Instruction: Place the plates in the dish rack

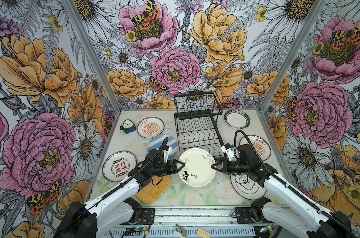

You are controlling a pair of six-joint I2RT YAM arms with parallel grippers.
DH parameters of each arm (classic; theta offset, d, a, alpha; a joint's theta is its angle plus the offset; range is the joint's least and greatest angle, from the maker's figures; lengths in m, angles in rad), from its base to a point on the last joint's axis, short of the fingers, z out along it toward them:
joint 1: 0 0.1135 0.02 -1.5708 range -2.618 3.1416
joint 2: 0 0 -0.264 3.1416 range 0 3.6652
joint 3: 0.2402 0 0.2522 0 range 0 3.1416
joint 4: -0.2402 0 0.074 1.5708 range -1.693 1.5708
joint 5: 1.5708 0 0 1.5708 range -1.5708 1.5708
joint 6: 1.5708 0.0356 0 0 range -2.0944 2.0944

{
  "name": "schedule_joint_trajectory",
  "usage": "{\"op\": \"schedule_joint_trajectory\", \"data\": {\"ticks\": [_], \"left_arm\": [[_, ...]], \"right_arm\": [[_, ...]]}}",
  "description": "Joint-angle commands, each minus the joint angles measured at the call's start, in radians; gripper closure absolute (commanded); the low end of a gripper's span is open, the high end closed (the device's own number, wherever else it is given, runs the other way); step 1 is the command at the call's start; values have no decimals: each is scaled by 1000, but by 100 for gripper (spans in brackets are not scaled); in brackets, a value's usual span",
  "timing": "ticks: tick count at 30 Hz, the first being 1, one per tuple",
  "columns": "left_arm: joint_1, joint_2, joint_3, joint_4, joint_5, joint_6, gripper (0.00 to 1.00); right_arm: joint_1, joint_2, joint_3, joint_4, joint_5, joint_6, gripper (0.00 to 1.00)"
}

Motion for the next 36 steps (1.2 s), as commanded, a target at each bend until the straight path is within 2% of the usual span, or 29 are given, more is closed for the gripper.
{"op": "schedule_joint_trajectory", "data": {"ticks": [1,5,16,18,21,24,26,32,36], "left_arm": [[17,13,-5,134,68,-42,47],[21,36,10,186,87,-60,58],[24,82,15,310,121,-137,99],[24,79,12,327,119,-151,100],[26,79,4,369,127,-174,100],[25,88,4,417,149,-191,100],[26,96,5,456,164,-206,100],[26,130,24,555,210,-243,100],[24,156,38,595,232,-262,100]], "right_arm": [[7,8,75,79,-74,-20,100],[7,30,98,79,-81,-34,100],[-1,66,136,79,-99,-63,100],[-6,66,139,81,-117,-73,97],[-20,65,147,82,-167,-97,70],[-38,81,167,82,-237,-116,59],[-43,100,184,83,-275,-125,56],[-48,157,221,89,-335,-136,56],[-48,184,245,96,-349,-139,60]]}}
